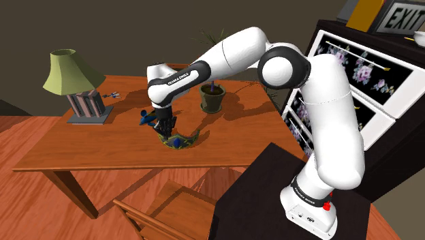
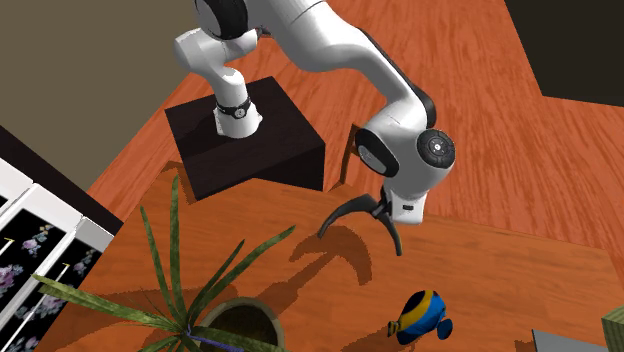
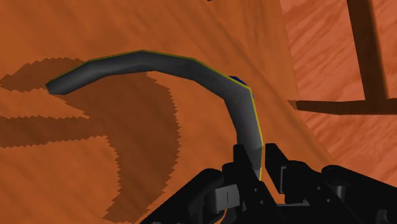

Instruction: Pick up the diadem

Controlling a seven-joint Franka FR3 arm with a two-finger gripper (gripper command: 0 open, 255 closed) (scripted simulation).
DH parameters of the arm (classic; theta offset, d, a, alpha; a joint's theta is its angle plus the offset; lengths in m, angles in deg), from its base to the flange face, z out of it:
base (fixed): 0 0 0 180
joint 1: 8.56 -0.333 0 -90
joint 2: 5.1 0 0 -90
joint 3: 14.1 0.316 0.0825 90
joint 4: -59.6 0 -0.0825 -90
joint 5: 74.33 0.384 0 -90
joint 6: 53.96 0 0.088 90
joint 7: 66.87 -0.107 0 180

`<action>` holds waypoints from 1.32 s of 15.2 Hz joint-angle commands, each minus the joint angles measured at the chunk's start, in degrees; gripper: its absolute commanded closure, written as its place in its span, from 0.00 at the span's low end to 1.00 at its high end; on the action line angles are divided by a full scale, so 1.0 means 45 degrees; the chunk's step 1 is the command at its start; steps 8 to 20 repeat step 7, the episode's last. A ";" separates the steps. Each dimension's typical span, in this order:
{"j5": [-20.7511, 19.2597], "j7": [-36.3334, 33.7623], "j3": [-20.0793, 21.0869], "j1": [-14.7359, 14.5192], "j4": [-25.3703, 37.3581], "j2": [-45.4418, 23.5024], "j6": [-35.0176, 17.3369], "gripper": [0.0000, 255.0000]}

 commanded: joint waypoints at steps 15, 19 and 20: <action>0.0068 -0.0042 0.0055 0.0046 0.0204 0.0593 0.0791 1.00; 0.0068 -0.0042 0.0055 0.0046 0.0204 0.0593 0.0791 1.00; 0.0068 -0.0042 0.0055 0.0046 0.0204 0.0593 0.0791 1.00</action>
